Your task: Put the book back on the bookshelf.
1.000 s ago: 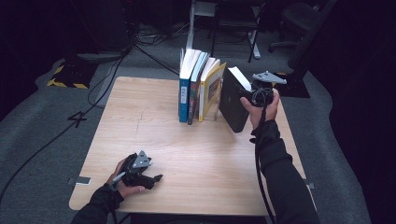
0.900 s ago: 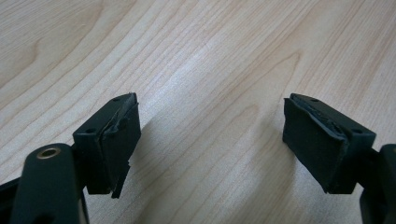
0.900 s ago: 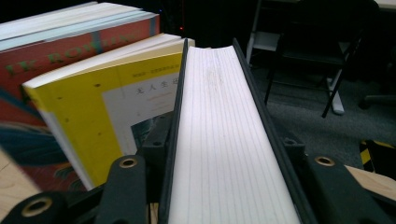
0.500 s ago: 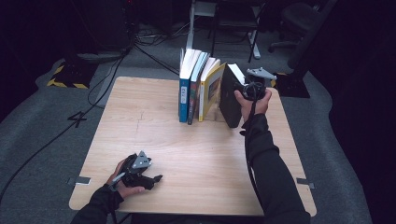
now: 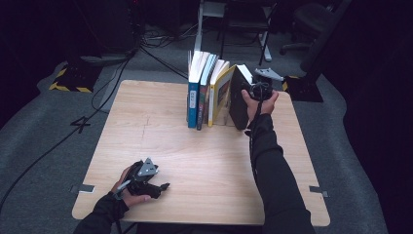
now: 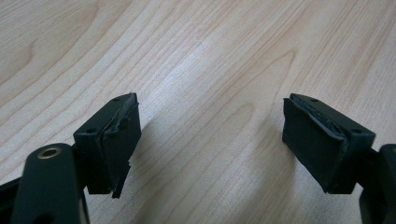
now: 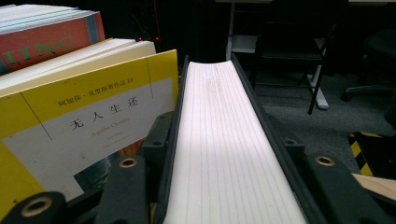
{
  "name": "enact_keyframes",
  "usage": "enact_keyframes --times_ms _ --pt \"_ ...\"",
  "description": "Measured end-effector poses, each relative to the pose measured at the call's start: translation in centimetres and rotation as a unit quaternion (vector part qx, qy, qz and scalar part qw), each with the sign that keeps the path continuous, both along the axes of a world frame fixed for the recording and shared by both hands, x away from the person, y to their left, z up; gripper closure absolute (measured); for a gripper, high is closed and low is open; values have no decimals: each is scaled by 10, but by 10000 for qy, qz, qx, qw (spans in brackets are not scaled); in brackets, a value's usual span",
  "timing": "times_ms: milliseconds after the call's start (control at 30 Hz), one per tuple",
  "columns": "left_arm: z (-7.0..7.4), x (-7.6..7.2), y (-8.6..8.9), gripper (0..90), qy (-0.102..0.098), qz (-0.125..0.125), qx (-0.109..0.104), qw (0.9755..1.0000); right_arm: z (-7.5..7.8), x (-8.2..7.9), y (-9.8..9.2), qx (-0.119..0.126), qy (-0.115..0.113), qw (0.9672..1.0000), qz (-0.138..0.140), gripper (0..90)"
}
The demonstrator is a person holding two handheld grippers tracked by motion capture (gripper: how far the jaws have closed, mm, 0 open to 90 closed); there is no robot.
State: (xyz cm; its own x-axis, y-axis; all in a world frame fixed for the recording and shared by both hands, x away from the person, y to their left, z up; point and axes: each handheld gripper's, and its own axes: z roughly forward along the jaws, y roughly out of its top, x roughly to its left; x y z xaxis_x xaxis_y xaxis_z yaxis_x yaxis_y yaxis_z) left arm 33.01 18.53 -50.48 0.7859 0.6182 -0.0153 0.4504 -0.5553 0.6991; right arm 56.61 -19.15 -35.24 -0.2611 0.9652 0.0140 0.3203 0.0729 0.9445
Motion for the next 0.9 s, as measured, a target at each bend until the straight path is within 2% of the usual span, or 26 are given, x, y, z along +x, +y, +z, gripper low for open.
enact_keyframes --times_ms 200,367,633,833,900 --pt "0 0 0 197 -2 -2 2 10000 -5 -2 -1 -1 -147 9999 33 529" --pt "0 0 0 197 0 -1 2 10000 -8 -7 -3 70 -150 9999 21 519" --pt "0 0 0 196 -2 -9 9 10000 -11 -15 -6 -107 -141 9997 185 511" --pt "0 0 0 196 -7 -7 21 10000 -13 -19 -7 -163 -144 9997 110 497" --pt "0 0 0 195 -5 -5 17 10000 -13 -20 -7 -221 -127 9995 164 493"
